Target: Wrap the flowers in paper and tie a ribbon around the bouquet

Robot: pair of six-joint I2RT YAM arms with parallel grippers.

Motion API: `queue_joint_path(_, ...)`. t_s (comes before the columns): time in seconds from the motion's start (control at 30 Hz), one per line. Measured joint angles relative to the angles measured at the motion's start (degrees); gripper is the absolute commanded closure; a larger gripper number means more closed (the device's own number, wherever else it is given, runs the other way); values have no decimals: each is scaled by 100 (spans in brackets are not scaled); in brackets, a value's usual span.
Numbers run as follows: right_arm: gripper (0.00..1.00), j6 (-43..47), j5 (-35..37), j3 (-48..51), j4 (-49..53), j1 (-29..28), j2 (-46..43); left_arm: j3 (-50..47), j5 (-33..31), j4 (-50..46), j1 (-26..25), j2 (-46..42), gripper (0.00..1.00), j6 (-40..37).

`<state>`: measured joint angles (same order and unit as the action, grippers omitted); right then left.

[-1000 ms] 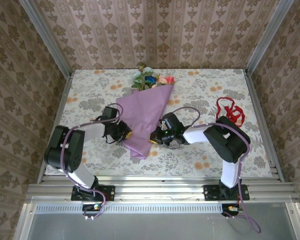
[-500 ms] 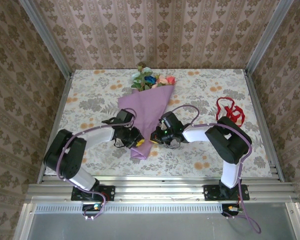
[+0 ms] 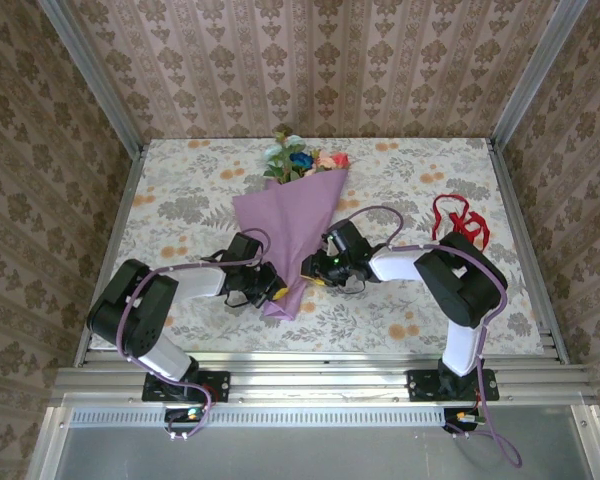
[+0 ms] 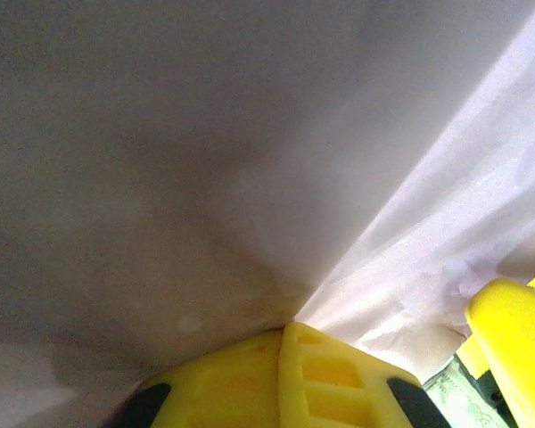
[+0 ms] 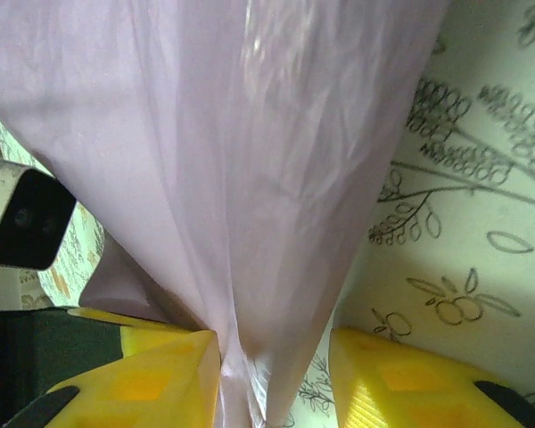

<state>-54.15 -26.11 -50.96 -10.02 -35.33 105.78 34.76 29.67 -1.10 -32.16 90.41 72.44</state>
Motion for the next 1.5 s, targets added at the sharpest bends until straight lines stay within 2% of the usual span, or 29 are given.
queue_joint_path(0.1,65,4,-9,-129,-4,50,105,-2,13,9,0,0,100,-2)
queue_joint_path(0.13,72,11,-22,-216,-2,63,179,-2,13,9,0,0,100,-2)
queue_joint_path(0.2,94,24,-28,-363,0,81,317,-2,13,9,0,0,100,-4)
queue_joint_path(0.23,100,22,-26,-380,2,87,352,-2,13,9,0,-2,100,-4)
queue_joint_path(0.27,100,15,-39,-385,4,103,358,-2,13,9,0,-2,100,-7)
queue_joint_path(0.33,100,35,-59,-382,-7,129,356,-2,15,31,0,0,100,-20)
queue_joint_path(0.43,67,59,-72,-378,-13,160,354,-2,13,37,0,0,100,-28)
queue_joint_path(0.5,61,20,-28,-374,-90,260,354,-2,13,35,0,0,100,-57)
queue_joint_path(0.57,64,33,-15,-380,-229,426,354,4,13,28,0,0,100,-90)
queue_joint_path(0.63,73,22,-17,-466,-339,590,435,15,11,7,0,0,100,-122)
queue_joint_path(0.7,92,-9,-22,-658,-437,719,634,17,9,2,0,0,100,-155)
queue_joint_path(0.77,100,-39,-98,-811,-496,811,833,26,11,-11,0,11,100,-175)
queue_joint_path(0.87,99,-81,-157,-885,-518,861,944,52,9,-44,0,22,100,-192)
queue_joint_path(0.97,72,-109,-267,-933,-501,898,949,55,-2,-55,4,22,100,-225)
queue_joint_path(1.03,65,-105,-271,-999,-487,944,970,59,-2,-63,7,22,100,-262)
queue_joint_path(1.07,67,-76,-260,-1110,-492,1003,1027,63,-2,-74,13,22,100,-284)
queue_joint_path(1.17,99,-7,-260,-1539,-474,1239,1246,74,-2,-98,31,22,100,-326)
queue_joint_path(1.2,100,15,-264,-1663,-470,1294,1320,85,-4,-116,33,22,100,-334)
queue_joint_path(1.3,99,26,-326,-1882,-337,1386,1515,107,-46,-122,39,26,100,-372)
queue_joint_path(1.4,72,24,-367,-2055,-219,1390,1639,127,-63,-157,37,28,100,-391)
queue_joint_path(1.5,70,50,-321,-2380,-149,1480,1794,144,-74,-205,37,28,100,-415)
